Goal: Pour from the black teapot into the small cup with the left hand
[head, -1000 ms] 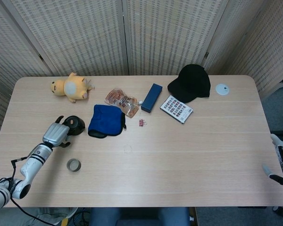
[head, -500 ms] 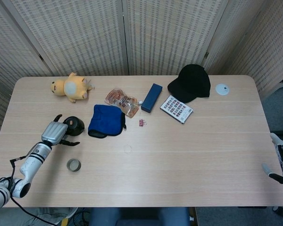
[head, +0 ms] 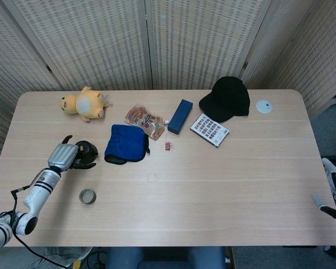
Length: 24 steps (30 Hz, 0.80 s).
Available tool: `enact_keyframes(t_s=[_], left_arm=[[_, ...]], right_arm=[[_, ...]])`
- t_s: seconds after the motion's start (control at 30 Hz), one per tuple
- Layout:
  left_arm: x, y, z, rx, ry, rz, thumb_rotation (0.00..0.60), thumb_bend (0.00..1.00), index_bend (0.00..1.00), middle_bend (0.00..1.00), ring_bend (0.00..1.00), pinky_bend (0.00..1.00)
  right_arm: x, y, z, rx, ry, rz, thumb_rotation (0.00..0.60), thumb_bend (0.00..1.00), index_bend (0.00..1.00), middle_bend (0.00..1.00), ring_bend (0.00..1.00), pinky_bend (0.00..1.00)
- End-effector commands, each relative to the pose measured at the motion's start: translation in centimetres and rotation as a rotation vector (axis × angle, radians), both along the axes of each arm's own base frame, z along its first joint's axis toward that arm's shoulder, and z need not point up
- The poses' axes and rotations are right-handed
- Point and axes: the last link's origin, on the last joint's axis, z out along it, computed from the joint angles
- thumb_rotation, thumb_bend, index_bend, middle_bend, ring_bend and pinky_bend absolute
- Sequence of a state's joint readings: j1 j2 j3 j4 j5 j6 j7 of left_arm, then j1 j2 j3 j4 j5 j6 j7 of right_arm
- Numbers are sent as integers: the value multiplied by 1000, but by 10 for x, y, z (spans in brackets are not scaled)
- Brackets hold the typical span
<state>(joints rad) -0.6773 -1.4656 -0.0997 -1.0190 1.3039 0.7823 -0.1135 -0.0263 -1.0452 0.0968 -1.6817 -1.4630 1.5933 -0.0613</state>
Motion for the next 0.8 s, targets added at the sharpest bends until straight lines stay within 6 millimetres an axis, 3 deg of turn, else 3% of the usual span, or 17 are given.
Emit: enact_keyframes(t_s=[0.03, 0.53, 0.67, 0.8], left_arm=[[2, 1, 1, -2, -17, 4, 148, 71, 986, 979, 863, 0], [16, 4, 7, 76, -149, 32, 147, 71, 1000, 1000, 908, 0], [19, 4, 11, 125, -178, 39, 294, 150, 1000, 1000, 927, 0], [21, 4, 16, 191, -207, 44, 292, 220, 1000, 1000, 946, 0]], right_arm=[[-1, 1, 0, -3, -1, -1, 600, 160, 162, 277, 158, 180], [-4, 4, 2, -16, -4, -8, 600, 160, 162, 277, 159, 180], [-5, 4, 2, -17, -5, -7, 600, 160, 162, 277, 159, 180], [-4, 4, 2, -18, -5, -6, 600, 161, 162, 277, 159, 180]])
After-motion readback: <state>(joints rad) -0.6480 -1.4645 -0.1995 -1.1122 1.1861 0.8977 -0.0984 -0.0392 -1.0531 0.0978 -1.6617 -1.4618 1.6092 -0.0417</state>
